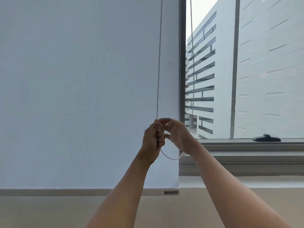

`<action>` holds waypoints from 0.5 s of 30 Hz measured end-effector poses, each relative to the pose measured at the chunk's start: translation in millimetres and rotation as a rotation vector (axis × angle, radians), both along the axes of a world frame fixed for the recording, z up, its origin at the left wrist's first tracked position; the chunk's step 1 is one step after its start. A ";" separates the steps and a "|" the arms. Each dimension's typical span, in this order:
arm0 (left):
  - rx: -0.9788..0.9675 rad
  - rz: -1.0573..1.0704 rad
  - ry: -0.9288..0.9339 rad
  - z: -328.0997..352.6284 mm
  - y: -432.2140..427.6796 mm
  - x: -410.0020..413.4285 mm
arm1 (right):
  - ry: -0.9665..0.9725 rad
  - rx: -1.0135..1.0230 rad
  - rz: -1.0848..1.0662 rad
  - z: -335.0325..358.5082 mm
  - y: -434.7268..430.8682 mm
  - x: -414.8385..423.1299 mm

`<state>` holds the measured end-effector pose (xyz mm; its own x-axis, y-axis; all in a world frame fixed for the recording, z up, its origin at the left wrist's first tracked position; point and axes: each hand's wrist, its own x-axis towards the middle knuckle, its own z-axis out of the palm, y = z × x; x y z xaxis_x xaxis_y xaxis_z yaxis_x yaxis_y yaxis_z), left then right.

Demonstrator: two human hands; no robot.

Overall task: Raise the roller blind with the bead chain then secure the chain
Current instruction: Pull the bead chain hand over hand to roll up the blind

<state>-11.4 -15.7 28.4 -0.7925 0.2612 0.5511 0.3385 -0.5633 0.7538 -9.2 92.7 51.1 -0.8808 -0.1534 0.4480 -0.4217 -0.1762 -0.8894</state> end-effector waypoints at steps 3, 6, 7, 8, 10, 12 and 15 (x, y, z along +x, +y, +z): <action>-0.017 -0.012 -0.028 1.6 6.0 8.8 | 0.054 -0.164 0.023 53.4 -9.2 12.9; -0.024 -0.041 -0.037 1.9 15.2 17.1 | 0.140 -0.122 -0.011 96.4 -22.4 26.0; -0.025 -0.053 -0.041 2.1 18.1 19.8 | 0.157 -0.093 -0.051 104.4 -27.1 28.7; -0.024 -0.063 -0.046 2.4 20.3 21.6 | 0.163 -0.086 -0.101 109.4 -31.0 30.1; -0.019 -0.084 -0.056 2.2 23.1 23.5 | 0.173 -0.130 -0.188 112.6 -35.6 30.1; -0.016 -0.119 -0.064 2.0 22.8 23.0 | 0.199 -0.179 -0.228 111.2 -36.9 29.0; -0.038 -0.204 -0.060 4.3 14.0 16.5 | 0.227 -0.168 -0.226 110.9 -38.4 31.4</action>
<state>5.1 -1.7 32.7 -0.7520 0.4396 0.4912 0.1743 -0.5860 0.7913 22.1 54.4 162.0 -0.7592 0.1261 0.6386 -0.6502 -0.1917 -0.7352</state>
